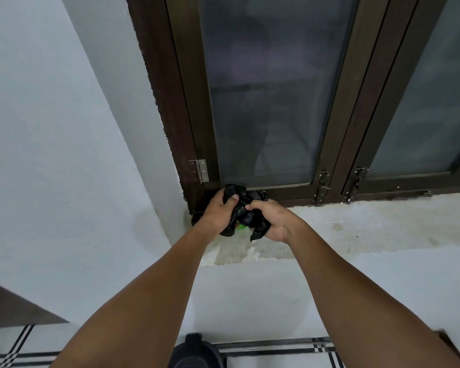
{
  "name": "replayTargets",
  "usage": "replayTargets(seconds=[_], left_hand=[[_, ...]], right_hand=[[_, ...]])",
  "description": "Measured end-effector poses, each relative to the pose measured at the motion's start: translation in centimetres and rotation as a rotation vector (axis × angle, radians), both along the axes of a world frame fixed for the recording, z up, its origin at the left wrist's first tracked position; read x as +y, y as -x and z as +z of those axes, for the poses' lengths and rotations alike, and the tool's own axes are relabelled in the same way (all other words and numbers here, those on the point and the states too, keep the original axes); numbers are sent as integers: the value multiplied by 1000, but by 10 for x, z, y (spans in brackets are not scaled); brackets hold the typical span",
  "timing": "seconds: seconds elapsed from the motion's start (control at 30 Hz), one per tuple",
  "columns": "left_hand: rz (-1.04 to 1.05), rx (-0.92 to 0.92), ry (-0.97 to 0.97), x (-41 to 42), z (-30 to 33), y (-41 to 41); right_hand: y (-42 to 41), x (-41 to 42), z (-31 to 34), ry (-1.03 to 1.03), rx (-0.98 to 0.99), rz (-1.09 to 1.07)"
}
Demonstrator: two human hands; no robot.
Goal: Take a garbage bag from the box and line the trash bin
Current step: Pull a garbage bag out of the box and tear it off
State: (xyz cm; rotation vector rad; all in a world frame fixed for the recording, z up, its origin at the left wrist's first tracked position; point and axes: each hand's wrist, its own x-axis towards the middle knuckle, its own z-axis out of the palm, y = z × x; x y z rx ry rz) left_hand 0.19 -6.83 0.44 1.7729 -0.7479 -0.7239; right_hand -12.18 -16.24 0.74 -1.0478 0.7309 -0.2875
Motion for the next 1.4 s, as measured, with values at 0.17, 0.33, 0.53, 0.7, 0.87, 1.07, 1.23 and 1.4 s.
replayTargets(seconds=[0.17, 0.33, 0.53, 0.7, 0.87, 1.07, 1.23, 1.4], left_hand=[[-20, -154, 25, -3, 1, 5], [-85, -293, -5, -1, 5, 9], [-195, -566, -126, -1, 4, 5], [-285, -792, -201, -2, 8, 7], [-314, -973, -284, 0, 2, 8], [-254, -923, -248, -1, -4, 6], [-147, -495, -78, 2, -9, -5], [-10, -231, 51, -3, -11, -4]], right_hand=[[-2, 6, 2, -98, 0, -19], [-4, 7, 3, -127, 52, 25], [1, 3, 4, 57, 248, 147], [1, 1, 11, 212, 403, 223], [-1, 4, 18, 368, 534, 264], [-5, 3, 20, 458, 524, 218], [2, 2, 13, 191, 309, 169], [-3, 5, 4, 32, 114, 50]])
